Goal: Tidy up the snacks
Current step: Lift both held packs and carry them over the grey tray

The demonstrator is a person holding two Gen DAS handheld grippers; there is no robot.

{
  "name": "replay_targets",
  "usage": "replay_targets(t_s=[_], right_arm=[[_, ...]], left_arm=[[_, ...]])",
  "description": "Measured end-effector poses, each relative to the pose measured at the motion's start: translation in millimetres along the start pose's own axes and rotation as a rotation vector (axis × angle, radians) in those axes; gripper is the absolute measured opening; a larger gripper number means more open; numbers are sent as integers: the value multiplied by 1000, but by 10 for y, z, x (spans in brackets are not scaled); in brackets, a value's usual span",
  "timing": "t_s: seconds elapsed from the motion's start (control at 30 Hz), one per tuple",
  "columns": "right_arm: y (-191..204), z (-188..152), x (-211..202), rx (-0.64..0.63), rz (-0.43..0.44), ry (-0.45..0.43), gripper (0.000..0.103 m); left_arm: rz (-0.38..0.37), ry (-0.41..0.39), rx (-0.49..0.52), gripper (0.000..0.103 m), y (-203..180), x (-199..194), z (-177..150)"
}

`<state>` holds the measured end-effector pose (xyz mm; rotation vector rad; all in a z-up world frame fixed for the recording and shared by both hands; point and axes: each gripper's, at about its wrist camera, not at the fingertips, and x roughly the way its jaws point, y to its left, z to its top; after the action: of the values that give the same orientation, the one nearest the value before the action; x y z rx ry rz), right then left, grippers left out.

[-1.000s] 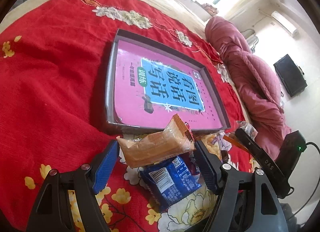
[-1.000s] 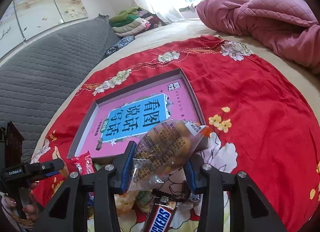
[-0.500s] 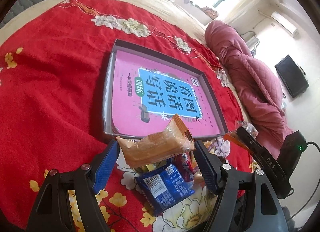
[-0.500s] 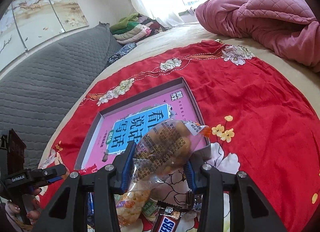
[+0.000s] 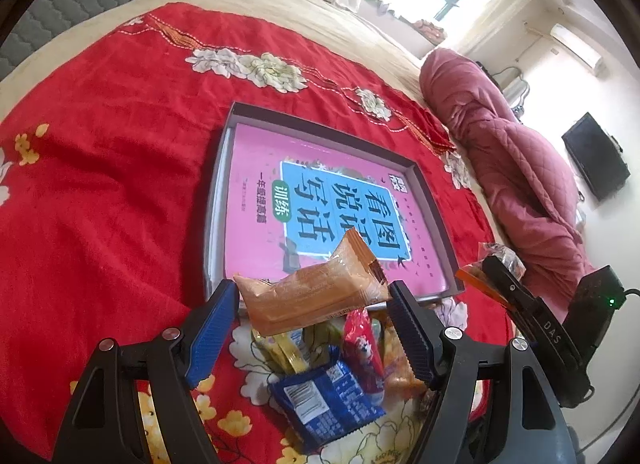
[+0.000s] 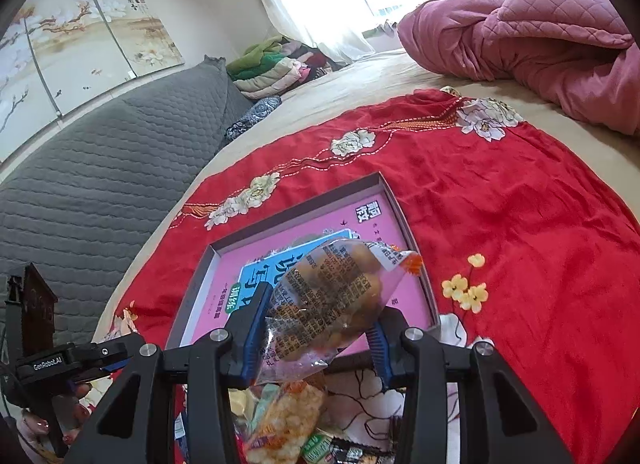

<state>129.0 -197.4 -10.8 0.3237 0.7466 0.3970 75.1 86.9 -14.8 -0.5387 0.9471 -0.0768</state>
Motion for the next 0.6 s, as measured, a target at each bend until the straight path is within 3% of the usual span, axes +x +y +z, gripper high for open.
replay_targets(t_s=[0.43,0.6], right_arm=[[-21,61,255,7,2,36,44],[-54,64,369,11,-4,59,44]], left_arm=[[17,-6,6,78,-162,191,200],[59,1,26,78,-226,336,250]])
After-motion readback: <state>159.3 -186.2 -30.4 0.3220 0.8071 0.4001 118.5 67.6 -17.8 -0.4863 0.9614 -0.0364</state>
